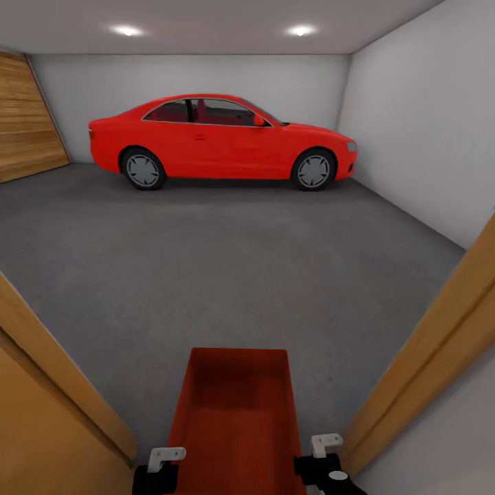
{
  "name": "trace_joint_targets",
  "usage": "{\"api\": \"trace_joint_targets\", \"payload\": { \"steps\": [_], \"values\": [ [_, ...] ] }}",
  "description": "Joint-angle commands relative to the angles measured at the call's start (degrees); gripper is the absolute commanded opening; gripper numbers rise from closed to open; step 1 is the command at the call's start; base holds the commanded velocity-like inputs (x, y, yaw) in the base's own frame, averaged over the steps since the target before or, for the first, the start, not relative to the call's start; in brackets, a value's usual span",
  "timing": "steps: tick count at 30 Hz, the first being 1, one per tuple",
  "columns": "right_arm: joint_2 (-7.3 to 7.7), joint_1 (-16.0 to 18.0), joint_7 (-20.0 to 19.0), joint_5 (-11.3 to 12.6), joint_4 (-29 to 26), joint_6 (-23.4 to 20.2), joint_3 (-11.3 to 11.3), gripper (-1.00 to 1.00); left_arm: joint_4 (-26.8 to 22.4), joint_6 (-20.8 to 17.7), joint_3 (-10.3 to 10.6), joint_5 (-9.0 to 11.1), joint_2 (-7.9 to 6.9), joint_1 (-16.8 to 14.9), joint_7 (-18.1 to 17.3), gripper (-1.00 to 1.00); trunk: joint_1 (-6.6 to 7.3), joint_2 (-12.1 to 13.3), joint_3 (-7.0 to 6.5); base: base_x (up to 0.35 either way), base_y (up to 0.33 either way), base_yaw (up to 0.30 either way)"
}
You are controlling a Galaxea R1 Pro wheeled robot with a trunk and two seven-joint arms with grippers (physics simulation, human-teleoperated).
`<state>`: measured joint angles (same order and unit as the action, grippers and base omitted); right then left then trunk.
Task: Move the two storage containers from the living room to the garage. In the garage, place one container on the floor and stack the other container on top of it (either order is fine).
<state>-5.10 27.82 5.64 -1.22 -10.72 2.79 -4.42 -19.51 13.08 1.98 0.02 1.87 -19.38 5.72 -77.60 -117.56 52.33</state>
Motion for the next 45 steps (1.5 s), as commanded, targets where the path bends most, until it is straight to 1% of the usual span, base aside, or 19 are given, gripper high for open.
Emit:
{"api": "trace_joint_targets", "payload": {
  "steps": [1, 21, 26, 45],
  "values": [
    [0.06, 0.04, 0.51, -0.18, 0.08, 0.11, -0.33, -1.0, -0.01, 0.19, -0.22, -0.12, -0.05, -0.05, 0.8, -1.0, -0.02, -0.02, 0.04, 0.255, 0.0, 0.0],
    [0.06, 0.04, 0.51, -0.18, 0.07, 0.11, -0.33, -1.0, -0.08, 0.19, -0.22, -0.1, -0.06, -0.05, 0.8, -1.0, -0.02, -0.02, 0.04, 0.084, 0.0, 0.0],
    [0.04, 0.04, 0.51, -0.2, 0.07, 0.11, -0.33, -1.0, -0.02, 0.19, -0.22, -0.12, -0.05, -0.05, 0.79, -1.0, -0.02, -0.02, 0.04, 0.072, 0.078, 0.0],
    [0.06, 0.04, 0.51, -0.18, 0.08, 0.11, -0.33, -1.0, -0.06, 0.19, -0.22, -0.1, -0.05, -0.05, 0.79, -1.0, -0.02, -0.02, 0.04, 0.006, 0.005, 0.012]
  ]
}}
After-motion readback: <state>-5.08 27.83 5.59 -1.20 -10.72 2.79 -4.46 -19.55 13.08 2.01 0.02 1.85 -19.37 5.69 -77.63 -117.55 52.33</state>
